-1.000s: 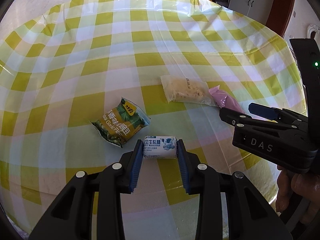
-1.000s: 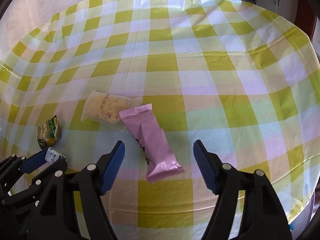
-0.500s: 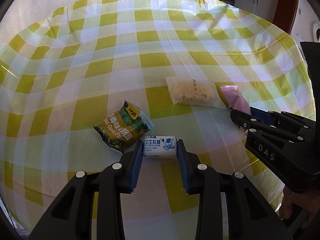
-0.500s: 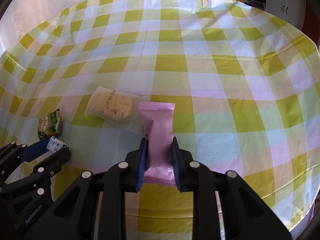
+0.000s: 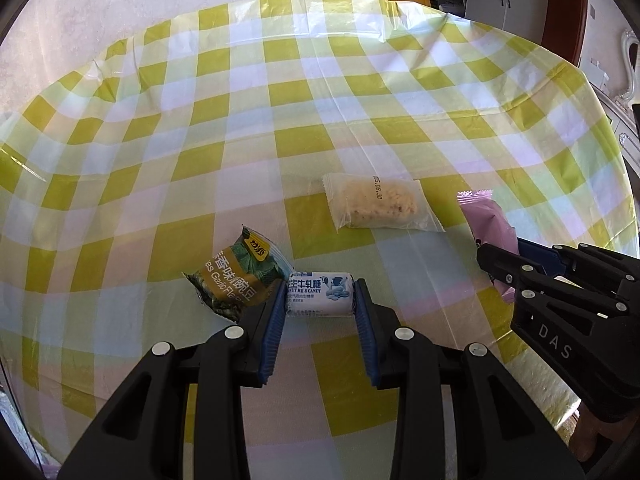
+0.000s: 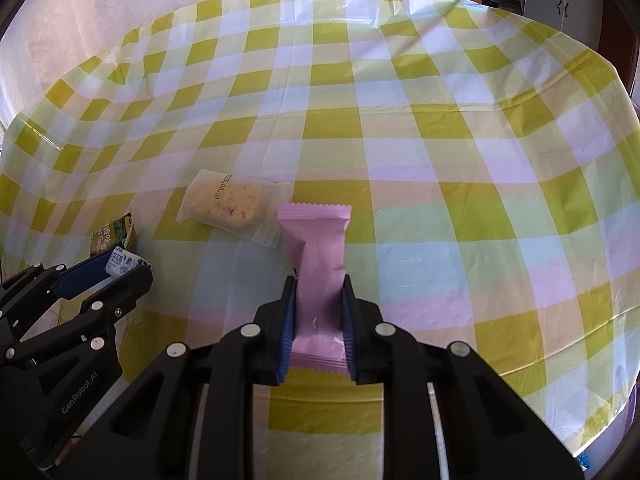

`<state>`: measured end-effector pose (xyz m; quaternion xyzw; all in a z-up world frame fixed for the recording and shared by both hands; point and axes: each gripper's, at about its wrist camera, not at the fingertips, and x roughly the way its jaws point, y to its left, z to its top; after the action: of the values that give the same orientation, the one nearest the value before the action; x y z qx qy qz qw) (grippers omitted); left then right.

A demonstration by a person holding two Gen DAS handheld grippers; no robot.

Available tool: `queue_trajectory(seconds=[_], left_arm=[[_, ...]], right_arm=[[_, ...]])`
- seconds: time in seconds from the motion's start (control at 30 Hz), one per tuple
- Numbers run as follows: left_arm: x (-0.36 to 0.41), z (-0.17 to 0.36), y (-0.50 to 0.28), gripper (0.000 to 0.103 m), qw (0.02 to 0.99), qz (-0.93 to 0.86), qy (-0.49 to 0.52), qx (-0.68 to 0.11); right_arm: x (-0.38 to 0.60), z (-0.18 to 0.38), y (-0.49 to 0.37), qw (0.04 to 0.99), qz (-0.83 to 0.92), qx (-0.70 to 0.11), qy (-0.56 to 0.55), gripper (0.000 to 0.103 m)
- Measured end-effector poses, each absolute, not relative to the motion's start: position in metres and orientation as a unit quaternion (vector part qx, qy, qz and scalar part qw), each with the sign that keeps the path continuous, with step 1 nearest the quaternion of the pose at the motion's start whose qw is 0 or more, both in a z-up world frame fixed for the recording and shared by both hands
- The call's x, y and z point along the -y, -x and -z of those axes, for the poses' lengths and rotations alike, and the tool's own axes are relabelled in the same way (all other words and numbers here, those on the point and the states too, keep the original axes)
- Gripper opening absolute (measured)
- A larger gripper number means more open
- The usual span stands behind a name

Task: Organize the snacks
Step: 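Carry the candy packet with left tool while right tool carries pink bar to box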

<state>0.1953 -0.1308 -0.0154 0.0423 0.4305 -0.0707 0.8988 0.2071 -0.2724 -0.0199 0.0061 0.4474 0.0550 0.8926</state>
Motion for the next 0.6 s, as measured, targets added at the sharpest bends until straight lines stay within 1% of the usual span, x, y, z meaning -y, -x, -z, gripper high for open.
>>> queue_trajectory(seconds=[0.23,0.6], left_arm=[[0.131,0.001,-0.181,0.032,0.903,0.088,-0.023,-0.42],[0.13,-0.011,-0.152,0.032,0.891,0.127,0.025,-0.435]], right_arm=[[0.285,0.006,-0.179,0.898,-0.033,-0.439,-0.007,0.021],[0.311,-0.011,-0.128,0.899,0.011,-0.437,-0.01,0.021]])
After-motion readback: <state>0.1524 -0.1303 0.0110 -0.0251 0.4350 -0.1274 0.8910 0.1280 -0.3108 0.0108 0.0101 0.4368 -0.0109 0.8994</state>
